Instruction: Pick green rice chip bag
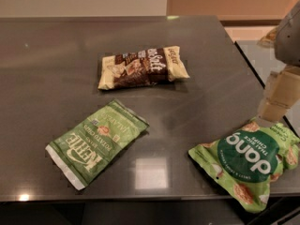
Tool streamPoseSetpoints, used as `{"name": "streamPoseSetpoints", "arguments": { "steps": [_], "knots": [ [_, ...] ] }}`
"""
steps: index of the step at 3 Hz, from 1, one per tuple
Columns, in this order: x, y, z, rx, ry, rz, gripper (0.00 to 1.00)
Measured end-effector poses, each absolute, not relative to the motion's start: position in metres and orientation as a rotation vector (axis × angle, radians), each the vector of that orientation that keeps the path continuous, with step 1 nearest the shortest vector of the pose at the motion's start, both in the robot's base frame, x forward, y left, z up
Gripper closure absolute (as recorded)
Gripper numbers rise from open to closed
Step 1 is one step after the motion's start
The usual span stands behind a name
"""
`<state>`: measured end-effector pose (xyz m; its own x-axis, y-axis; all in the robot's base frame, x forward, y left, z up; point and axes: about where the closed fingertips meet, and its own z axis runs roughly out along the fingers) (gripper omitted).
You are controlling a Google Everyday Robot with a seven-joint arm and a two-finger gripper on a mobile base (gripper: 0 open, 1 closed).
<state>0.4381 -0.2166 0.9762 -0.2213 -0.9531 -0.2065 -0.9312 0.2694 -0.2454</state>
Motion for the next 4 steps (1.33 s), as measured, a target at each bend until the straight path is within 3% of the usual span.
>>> {"name": "streamPoseSetpoints", "arguments": {
  "steps": [4],
  "knots": [
    [0.398,-0.224,0.934,-1.978,2.035,0.095,0.0]
  ]
}}
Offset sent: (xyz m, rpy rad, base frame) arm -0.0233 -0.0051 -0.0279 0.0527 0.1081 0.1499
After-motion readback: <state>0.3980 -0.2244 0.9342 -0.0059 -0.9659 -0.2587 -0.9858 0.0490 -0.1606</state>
